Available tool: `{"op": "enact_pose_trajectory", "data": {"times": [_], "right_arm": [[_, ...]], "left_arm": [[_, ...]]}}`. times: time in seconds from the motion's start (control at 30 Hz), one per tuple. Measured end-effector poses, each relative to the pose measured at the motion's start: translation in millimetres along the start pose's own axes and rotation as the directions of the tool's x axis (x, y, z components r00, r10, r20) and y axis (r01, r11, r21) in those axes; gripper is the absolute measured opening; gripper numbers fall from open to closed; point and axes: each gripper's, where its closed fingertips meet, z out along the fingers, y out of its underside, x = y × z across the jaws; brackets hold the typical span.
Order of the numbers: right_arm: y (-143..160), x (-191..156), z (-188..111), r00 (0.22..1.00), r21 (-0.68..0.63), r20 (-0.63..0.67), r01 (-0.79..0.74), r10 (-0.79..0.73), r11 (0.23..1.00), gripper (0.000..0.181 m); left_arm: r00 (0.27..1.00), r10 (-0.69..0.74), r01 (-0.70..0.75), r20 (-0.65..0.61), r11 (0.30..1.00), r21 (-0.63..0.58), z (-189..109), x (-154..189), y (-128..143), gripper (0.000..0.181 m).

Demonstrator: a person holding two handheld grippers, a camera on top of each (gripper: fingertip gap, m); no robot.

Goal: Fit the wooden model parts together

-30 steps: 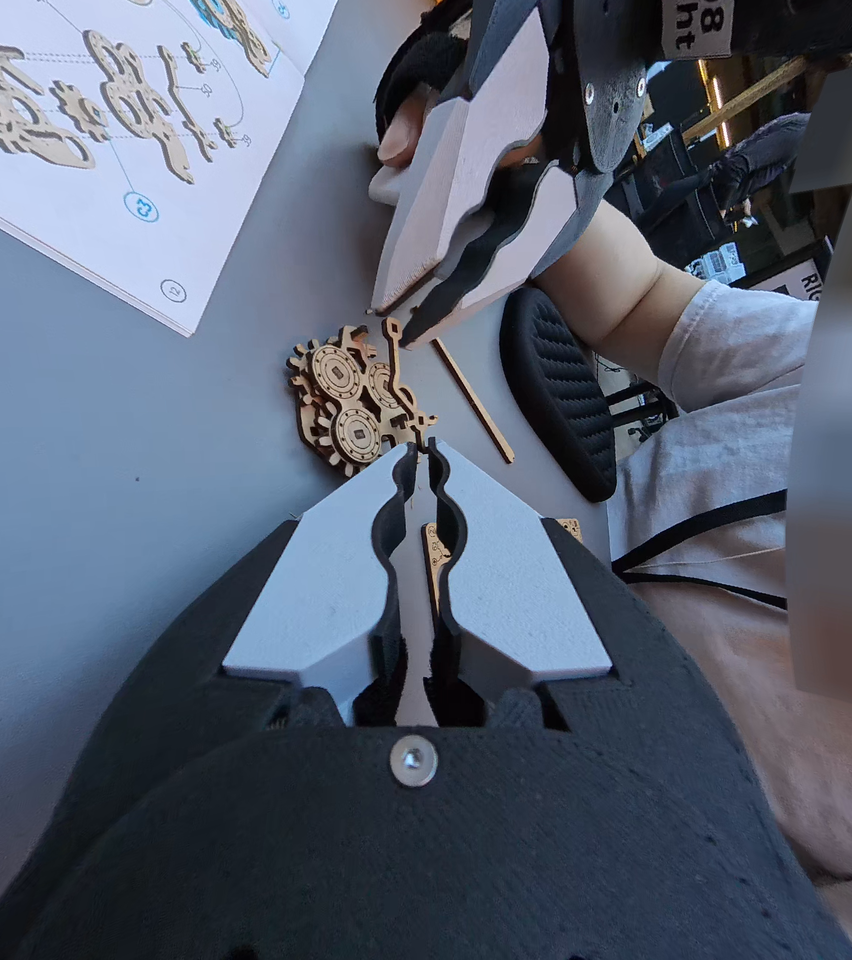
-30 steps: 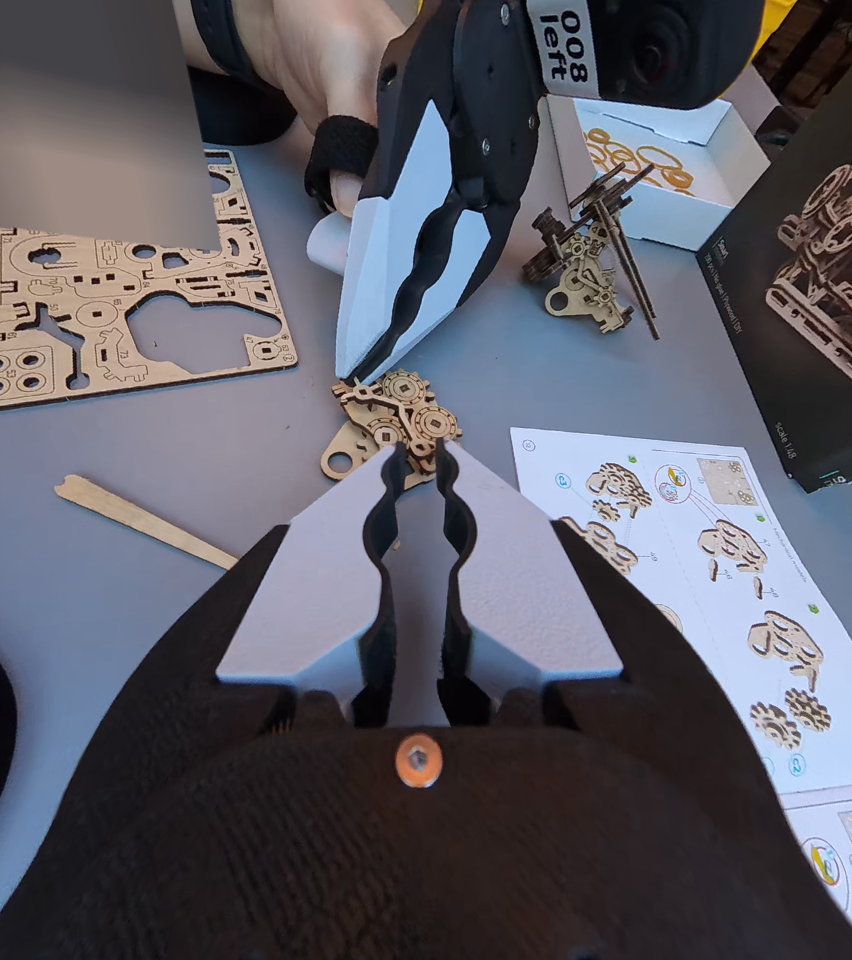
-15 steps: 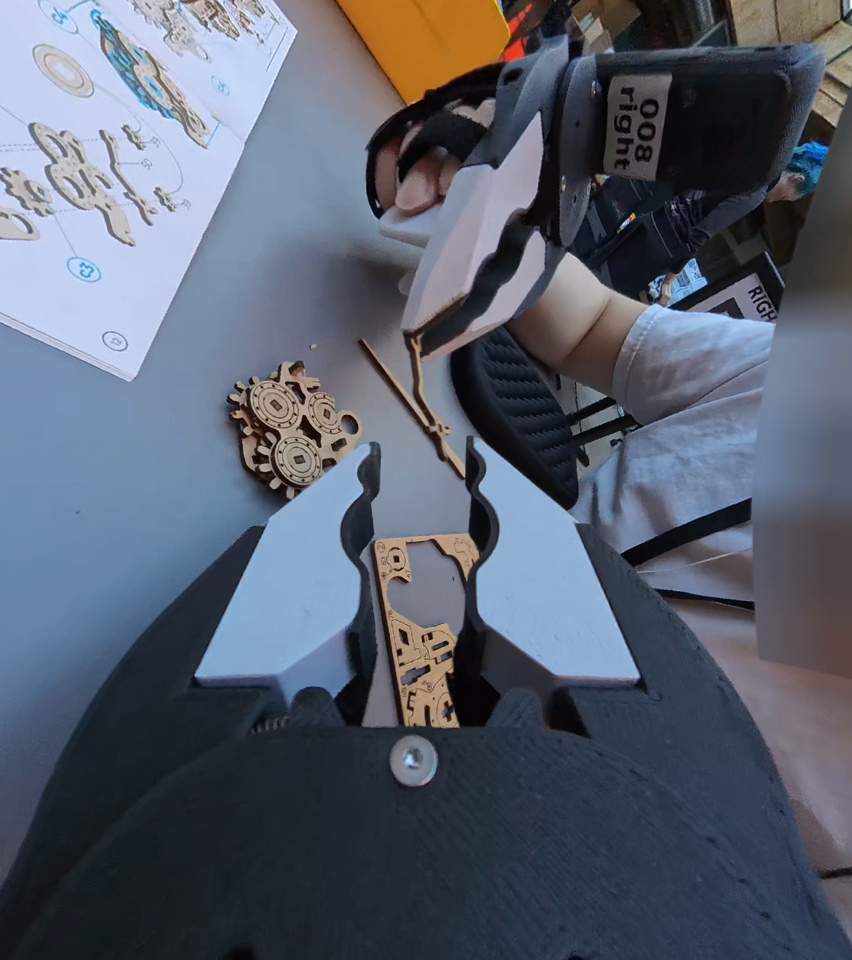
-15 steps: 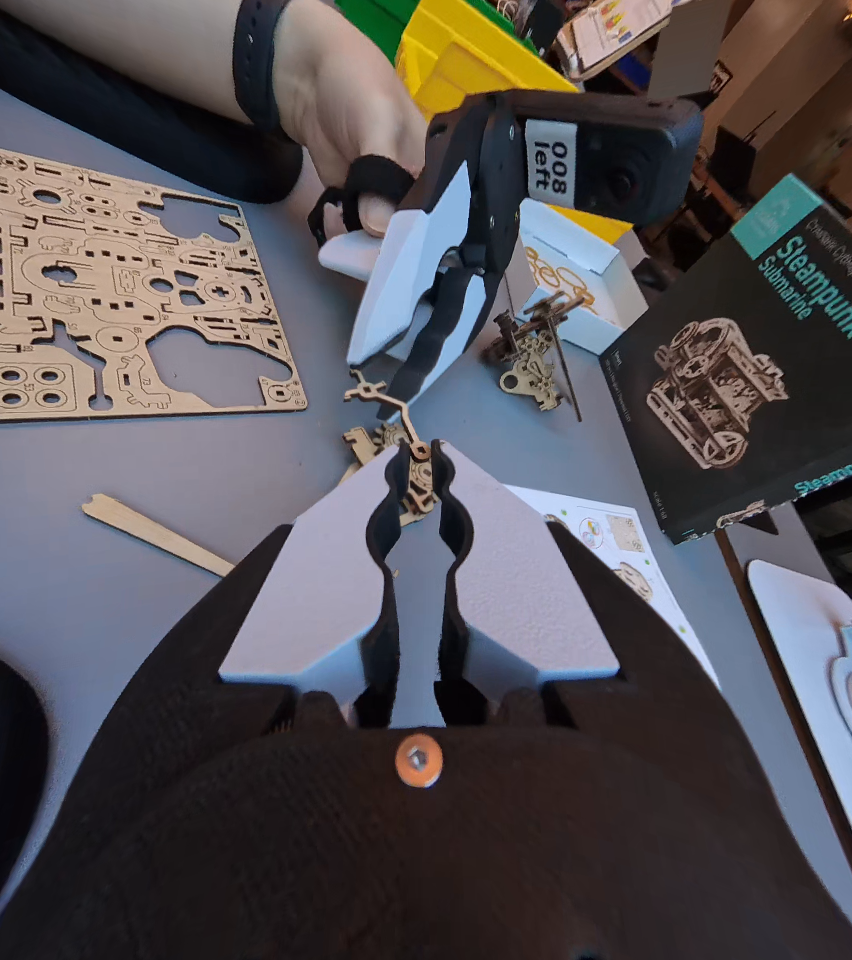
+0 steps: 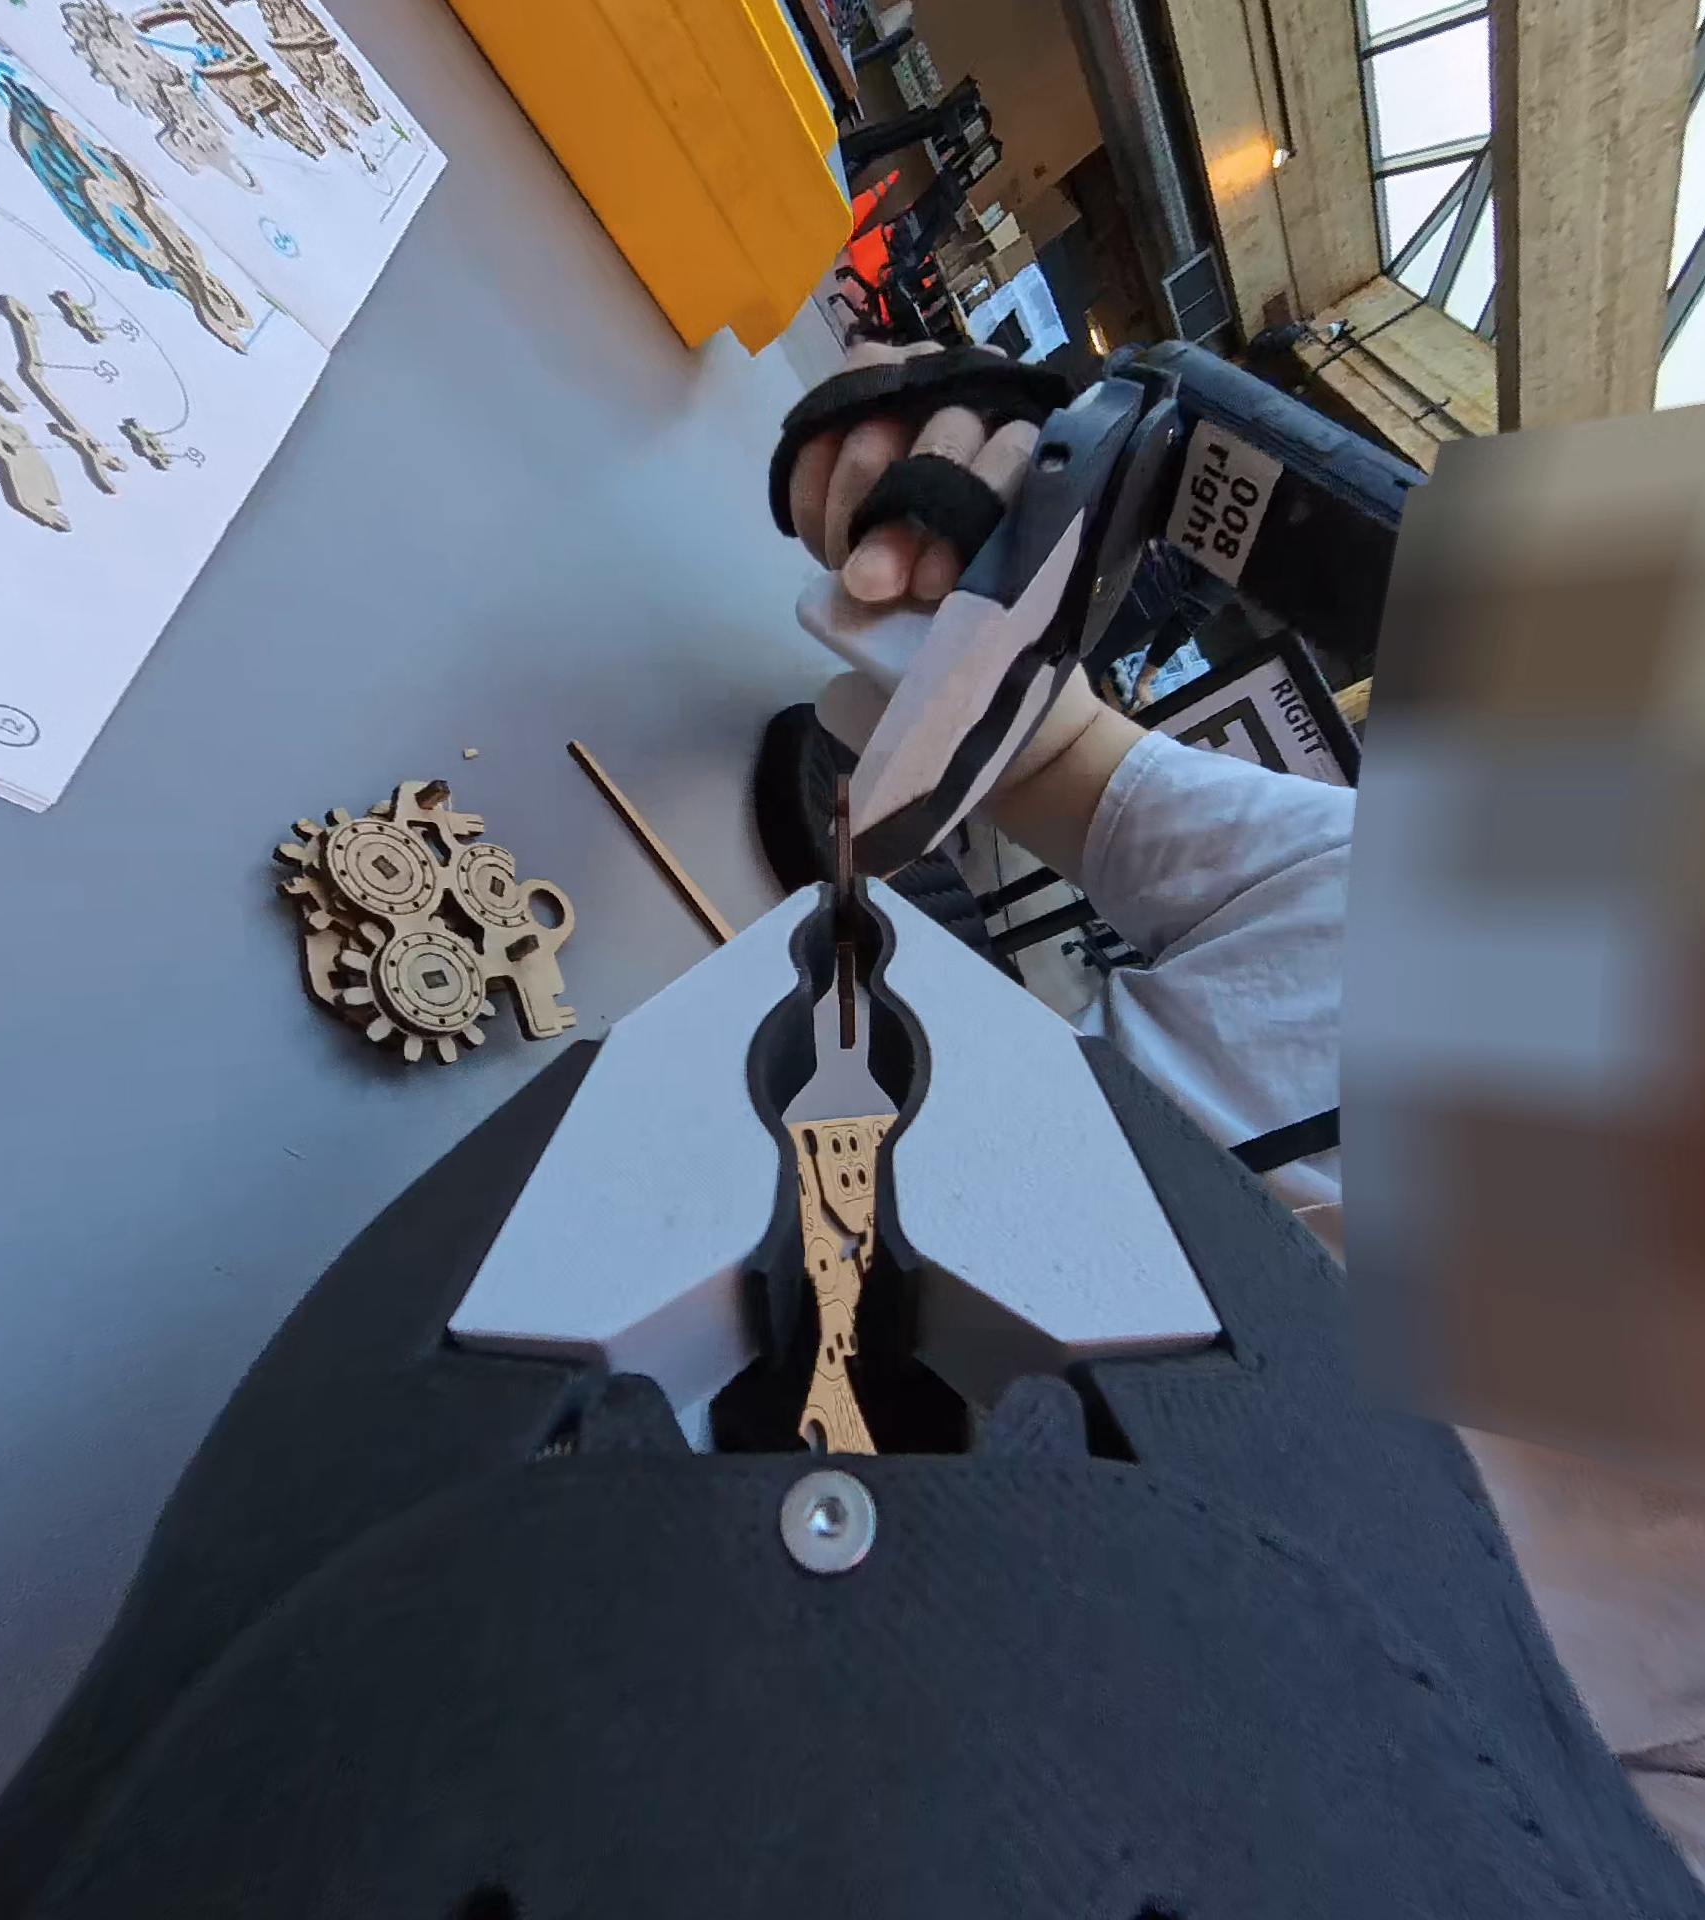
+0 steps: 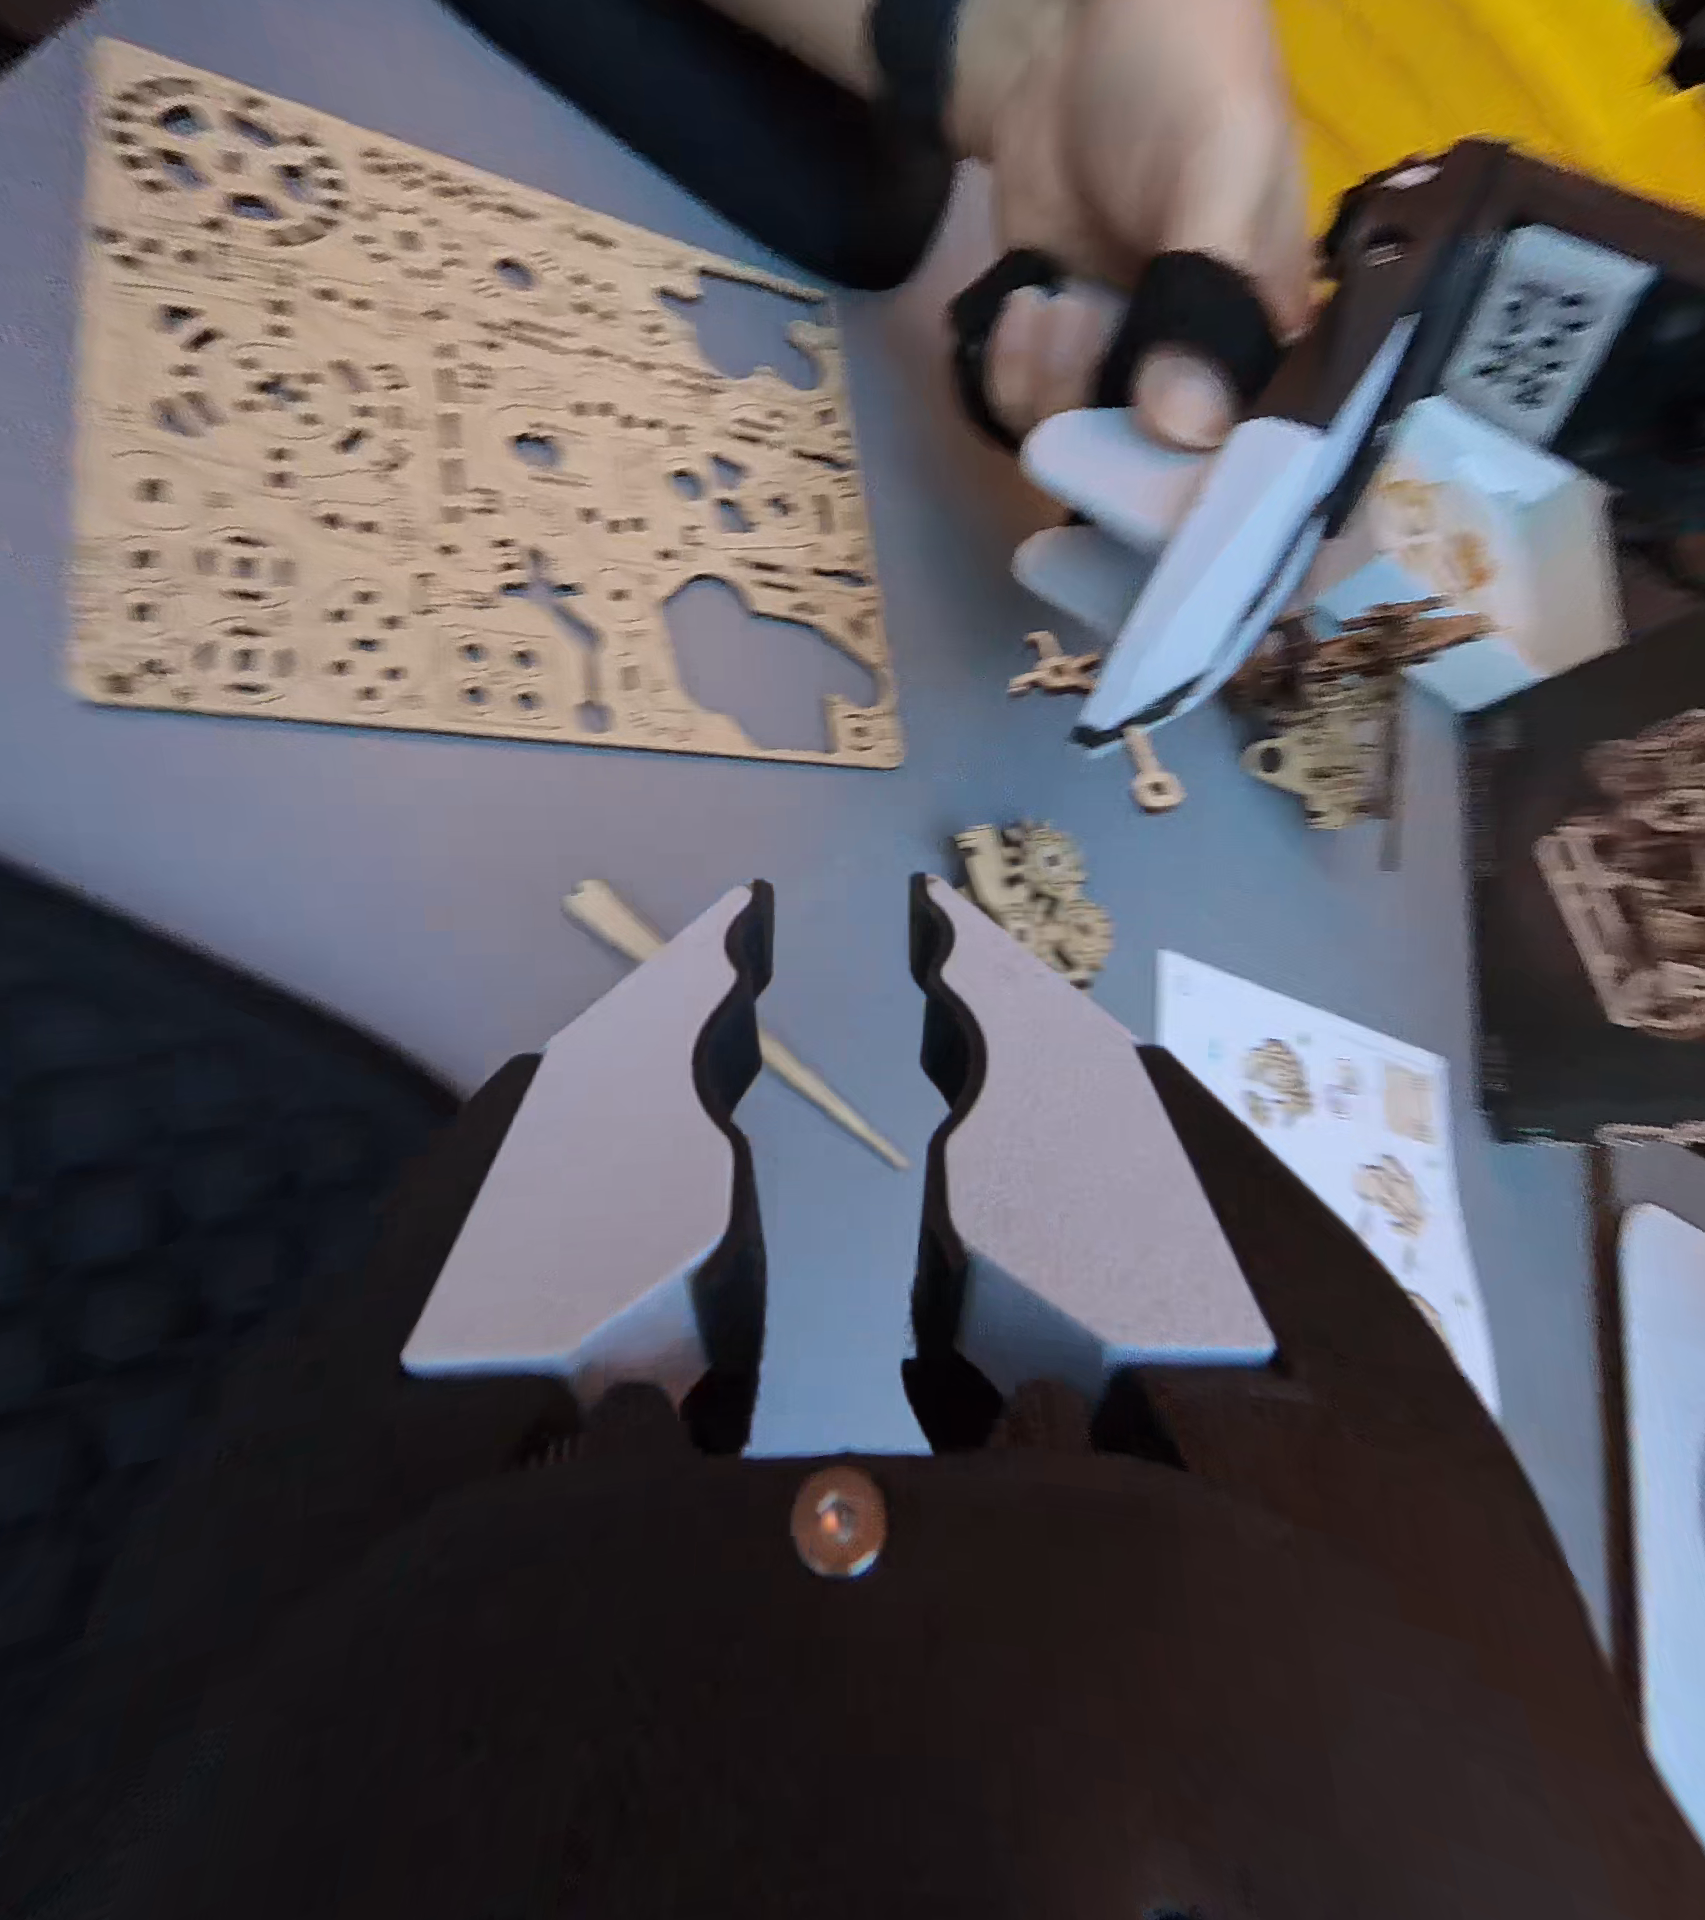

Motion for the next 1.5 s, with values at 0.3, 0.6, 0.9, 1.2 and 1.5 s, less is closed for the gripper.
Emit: {"op": "enact_pose_trajectory", "data": {"times": [0.3,0.6,0.9,1.2,1.5], "right_arm": [[27,-57,25,0.848,-0.359,0.528,0.269,-0.043,0.893,0.029],[-37,8,13,0.991,0.047,0.095,-0.097,0.092,0.994,0.006],[-62,98,-91,0.657,0.856,-0.114,-0.316,0.745,0.409,0.006],[-79,100,-99,0.675,0.825,-0.305,-0.165,0.672,0.541,0.006],[-78,100,-99,0.655,0.808,-0.360,-0.136,0.664,0.573,0.006]], "left_arm": [[0.999,-0.037,0.038,0.011,0.996,-0.083,-2,-11,15,0.000],[1.000,0.016,-0.016,0.012,0.999,0.031,-9,1,-6,0.000],[0.999,-0.037,0.039,-0.012,0.979,0.199,22,14,-20,0.000],[0.990,-0.108,0.129,-0.094,0.956,0.262,27,15,-24,0.000],[0.990,-0.093,0.120,-0.108,0.954,0.275,27,21,-26,0.000]]}}
